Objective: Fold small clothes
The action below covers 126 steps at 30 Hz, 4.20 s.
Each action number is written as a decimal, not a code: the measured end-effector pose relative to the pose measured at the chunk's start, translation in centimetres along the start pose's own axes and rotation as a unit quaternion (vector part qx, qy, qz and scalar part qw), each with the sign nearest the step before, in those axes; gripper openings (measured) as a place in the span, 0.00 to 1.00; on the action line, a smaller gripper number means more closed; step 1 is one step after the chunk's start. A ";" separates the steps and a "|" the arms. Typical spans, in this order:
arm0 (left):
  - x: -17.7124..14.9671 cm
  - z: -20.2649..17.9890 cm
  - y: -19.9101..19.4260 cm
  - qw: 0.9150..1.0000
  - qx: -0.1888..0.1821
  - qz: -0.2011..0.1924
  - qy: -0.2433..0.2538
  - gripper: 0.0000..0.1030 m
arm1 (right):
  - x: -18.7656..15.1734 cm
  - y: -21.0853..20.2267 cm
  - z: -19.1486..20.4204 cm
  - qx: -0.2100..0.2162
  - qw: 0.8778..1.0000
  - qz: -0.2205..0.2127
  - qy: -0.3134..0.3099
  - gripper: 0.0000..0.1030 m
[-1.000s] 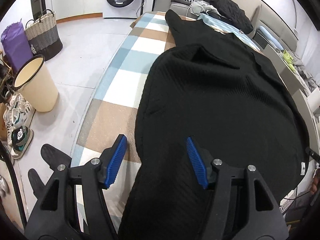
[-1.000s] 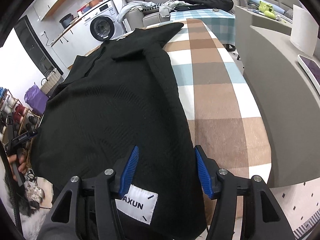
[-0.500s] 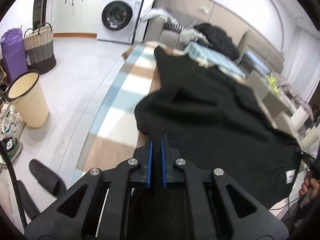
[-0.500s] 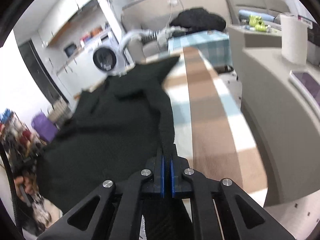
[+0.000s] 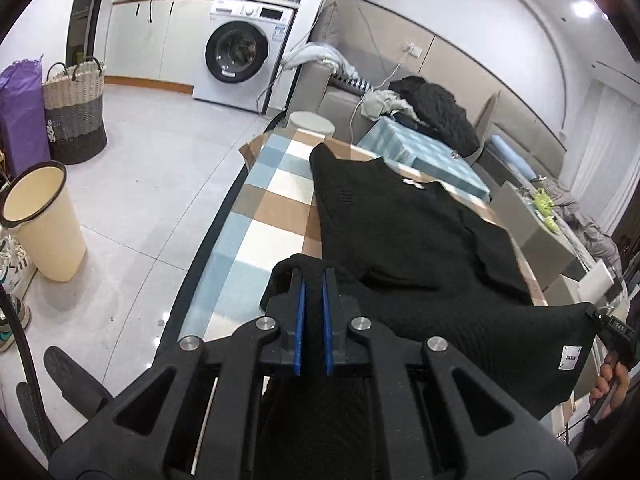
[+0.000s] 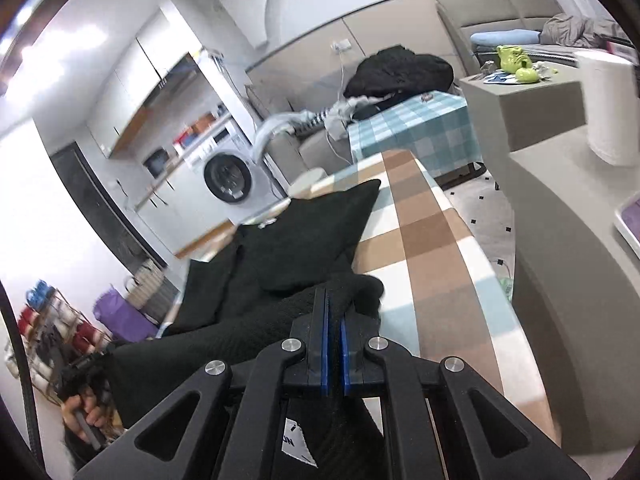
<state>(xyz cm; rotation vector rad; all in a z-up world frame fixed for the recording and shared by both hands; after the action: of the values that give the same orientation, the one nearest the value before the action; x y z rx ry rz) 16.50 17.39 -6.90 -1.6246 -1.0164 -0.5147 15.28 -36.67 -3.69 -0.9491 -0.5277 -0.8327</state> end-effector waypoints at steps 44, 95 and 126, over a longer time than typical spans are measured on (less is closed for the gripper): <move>-11.4 -0.1 -1.2 0.992 -0.013 0.119 0.045 0.12 | -10.7 0.5 -0.7 -0.040 0.982 0.165 -0.087 0.19; -3.2 0.5 1.5 0.998 0.035 0.055 0.004 0.03 | -2.4 2.8 -2.7 -0.058 0.995 0.030 -0.071 0.03; -10.8 -1.1 1.1 0.991 -0.005 0.129 0.025 0.12 | -9.9 3.8 -2.6 -0.021 0.989 0.131 -0.069 0.26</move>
<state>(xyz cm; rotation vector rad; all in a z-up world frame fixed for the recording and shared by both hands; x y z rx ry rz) 11.79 12.54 -15.51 -1.7135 -0.7542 -0.3842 12.70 -33.93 -13.98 -1.0928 -0.4925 -0.5462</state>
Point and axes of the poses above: each gripper's, at about its wrist camera, not at the fingertips, and y roughly the way its jaws point, z to its left, x to its top, the point moved 5 cm from there along y, roughly the way its jaws point, and after that the axes turned 4 degrees about -z, right-handed, at the moved point
